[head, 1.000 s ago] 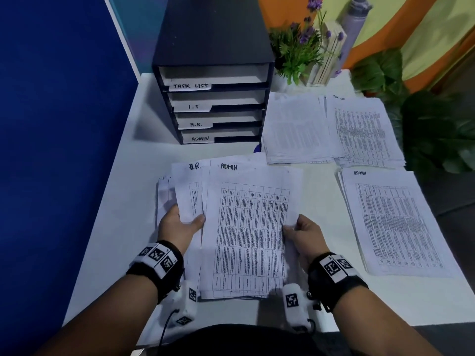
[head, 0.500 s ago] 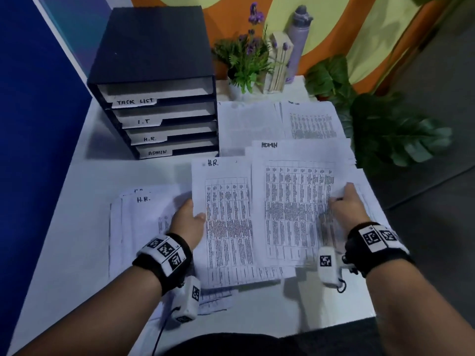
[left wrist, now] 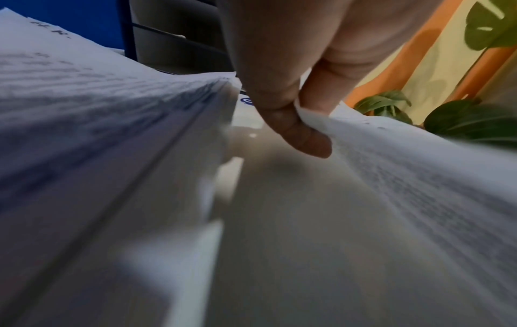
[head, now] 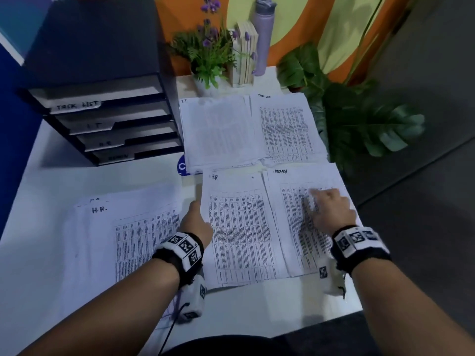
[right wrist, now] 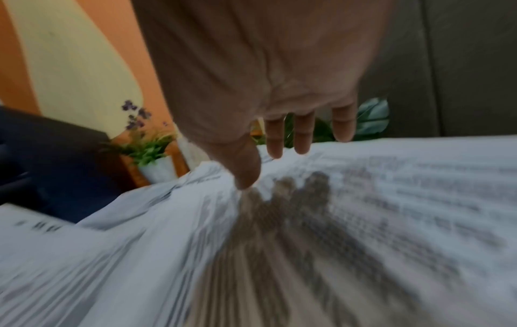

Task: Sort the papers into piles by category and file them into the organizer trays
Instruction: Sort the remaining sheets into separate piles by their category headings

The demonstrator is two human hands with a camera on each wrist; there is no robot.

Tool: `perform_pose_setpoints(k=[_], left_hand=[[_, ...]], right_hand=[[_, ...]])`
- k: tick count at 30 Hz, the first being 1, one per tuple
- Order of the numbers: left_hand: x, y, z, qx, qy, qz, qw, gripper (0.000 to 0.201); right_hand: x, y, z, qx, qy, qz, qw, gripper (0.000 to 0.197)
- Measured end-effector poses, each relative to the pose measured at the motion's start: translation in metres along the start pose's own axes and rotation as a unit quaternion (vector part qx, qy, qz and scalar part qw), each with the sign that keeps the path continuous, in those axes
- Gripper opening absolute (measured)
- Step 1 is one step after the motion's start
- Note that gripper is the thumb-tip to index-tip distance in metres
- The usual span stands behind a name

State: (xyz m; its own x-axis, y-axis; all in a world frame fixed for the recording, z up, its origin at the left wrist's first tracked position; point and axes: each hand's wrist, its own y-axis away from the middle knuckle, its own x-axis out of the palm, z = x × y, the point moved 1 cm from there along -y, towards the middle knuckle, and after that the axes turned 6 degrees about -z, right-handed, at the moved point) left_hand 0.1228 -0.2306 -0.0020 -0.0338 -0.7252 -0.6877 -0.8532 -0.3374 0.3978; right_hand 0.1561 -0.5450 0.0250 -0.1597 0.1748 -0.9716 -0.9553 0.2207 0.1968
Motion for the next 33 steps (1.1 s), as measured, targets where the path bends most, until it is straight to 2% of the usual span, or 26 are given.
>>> perform_pose_setpoints(k=[2, 5, 8, 10, 13, 15, 17, 20, 22, 24, 27, 30, 33], left_hand=[[0.002, -0.002, -0.001, -0.014, -0.007, -0.016, 1.000, 0.058], [0.000, -0.006, -0.003, -0.032, 0.000, -0.037, 0.999, 0.064], [-0.002, -0.004, -0.009, -0.007, 0.046, -0.035, 0.998, 0.088], [-0.006, 0.000, -0.012, 0.012, 0.055, -0.055, 0.997, 0.097], [-0.021, 0.010, -0.009, 0.060, 0.032, -0.106, 0.992, 0.085], [-0.041, 0.018, 0.002, 0.081, 0.039, -0.126, 0.988, 0.073], [-0.062, 0.022, 0.027, 0.055, 0.045, -0.136, 0.988, 0.067], [-0.095, 0.023, 0.082, -0.047, -0.006, -0.161, 0.986, 0.068], [-0.113, 0.024, 0.119, -0.119, -0.048, -0.166, 0.978, 0.072], [-0.125, 0.027, 0.149, -0.161, -0.061, -0.160, 0.972, 0.073], [-0.133, 0.030, 0.175, -0.171, -0.051, -0.157, 0.971, 0.069], [-0.141, 0.025, 0.193, -0.193, 0.007, -0.146, 0.970, 0.067], [-0.149, 0.019, 0.203, -0.158, 0.041, -0.166, 0.972, 0.050]], right_hand=[[0.019, 0.009, 0.008, -0.032, 0.015, 0.057, 0.998, 0.058], [0.027, 0.008, 0.006, -0.036, 0.013, 0.079, 0.996, 0.062], [0.021, 0.003, 0.007, -0.038, 0.002, 0.067, 0.997, 0.063], [0.019, 0.003, 0.020, -0.064, -0.028, 0.027, 0.997, 0.059], [0.022, 0.015, 0.058, -0.148, -0.148, -0.026, 0.978, 0.045], [0.024, 0.033, 0.094, -0.181, -0.237, -0.015, 0.954, 0.035], [0.028, 0.057, 0.131, -0.206, -0.295, 0.023, 0.933, 0.027], [0.043, 0.092, 0.182, -0.229, -0.318, 0.103, 0.914, 0.023], [0.056, 0.109, 0.208, -0.236, -0.286, 0.145, 0.917, 0.030], [0.068, 0.122, 0.229, -0.239, -0.222, 0.164, 0.931, 0.037], [0.075, 0.136, 0.251, -0.216, -0.212, 0.177, 0.937, 0.035], [0.081, 0.143, 0.259, -0.164, -0.230, 0.183, 0.942, 0.039], [0.084, 0.142, 0.257, -0.120, -0.258, 0.186, 0.941, 0.040]])
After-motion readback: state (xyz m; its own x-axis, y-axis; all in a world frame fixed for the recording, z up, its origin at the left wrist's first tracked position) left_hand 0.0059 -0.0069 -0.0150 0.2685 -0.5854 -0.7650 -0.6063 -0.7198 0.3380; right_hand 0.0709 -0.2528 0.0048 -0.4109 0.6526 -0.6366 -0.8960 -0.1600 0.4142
